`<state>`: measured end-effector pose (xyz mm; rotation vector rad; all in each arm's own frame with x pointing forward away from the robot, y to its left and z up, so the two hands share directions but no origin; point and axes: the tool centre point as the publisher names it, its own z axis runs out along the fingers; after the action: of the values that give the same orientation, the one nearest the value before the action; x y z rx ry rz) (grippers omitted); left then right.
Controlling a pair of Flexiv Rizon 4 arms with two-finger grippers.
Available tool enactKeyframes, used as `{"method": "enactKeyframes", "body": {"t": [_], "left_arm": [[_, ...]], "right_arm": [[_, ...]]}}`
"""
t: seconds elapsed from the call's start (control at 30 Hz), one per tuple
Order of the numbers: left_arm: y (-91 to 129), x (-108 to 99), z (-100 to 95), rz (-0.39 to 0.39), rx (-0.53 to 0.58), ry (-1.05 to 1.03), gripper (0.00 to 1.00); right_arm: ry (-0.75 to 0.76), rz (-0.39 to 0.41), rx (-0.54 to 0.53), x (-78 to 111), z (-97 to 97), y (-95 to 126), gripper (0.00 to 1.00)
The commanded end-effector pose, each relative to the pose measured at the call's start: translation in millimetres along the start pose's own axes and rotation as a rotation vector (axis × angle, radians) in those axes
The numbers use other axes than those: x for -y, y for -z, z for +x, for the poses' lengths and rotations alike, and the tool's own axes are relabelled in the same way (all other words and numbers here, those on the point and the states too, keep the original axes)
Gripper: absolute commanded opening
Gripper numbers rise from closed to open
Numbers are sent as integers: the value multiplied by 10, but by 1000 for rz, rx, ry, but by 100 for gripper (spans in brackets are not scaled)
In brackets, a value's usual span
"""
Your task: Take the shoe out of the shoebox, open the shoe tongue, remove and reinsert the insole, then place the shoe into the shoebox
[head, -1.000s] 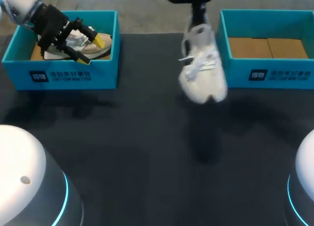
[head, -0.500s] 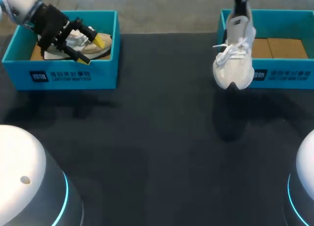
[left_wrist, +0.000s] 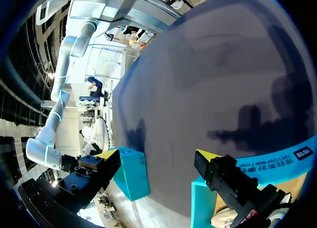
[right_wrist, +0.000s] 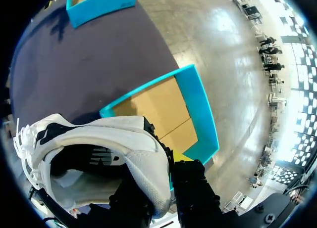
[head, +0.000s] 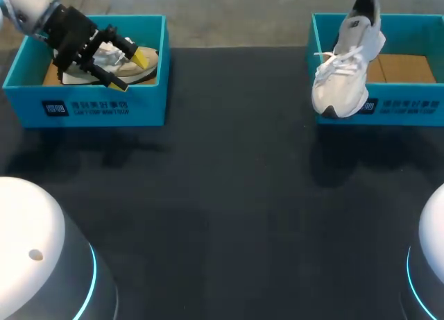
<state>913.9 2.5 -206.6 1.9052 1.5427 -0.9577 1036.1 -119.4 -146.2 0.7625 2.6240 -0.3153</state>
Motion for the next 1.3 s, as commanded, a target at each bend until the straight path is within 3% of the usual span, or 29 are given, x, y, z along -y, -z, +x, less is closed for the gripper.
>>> {"method": "enactKeyframes", "body": {"t": [0.03,0.4,0.7,0.9,1.3], "left_arm": [[8,-2,-1,2,-3,-1,100],[8,-2,-1,2,-3,-1,100],[8,-2,-1,2,-3,-1,100],[8,-2,-1,2,-3,-1,100],[8,-2,-1,2,-3,-1,100]], "right_arm": [[0,-1,0,15,1,15,0],[0,-1,0,15,1,15,0],[86,-120,40,499,-350,-223,0],[109,-103,52,835,-519,-389,0],[128,-44,69,1294,-878,-843,0]]}}
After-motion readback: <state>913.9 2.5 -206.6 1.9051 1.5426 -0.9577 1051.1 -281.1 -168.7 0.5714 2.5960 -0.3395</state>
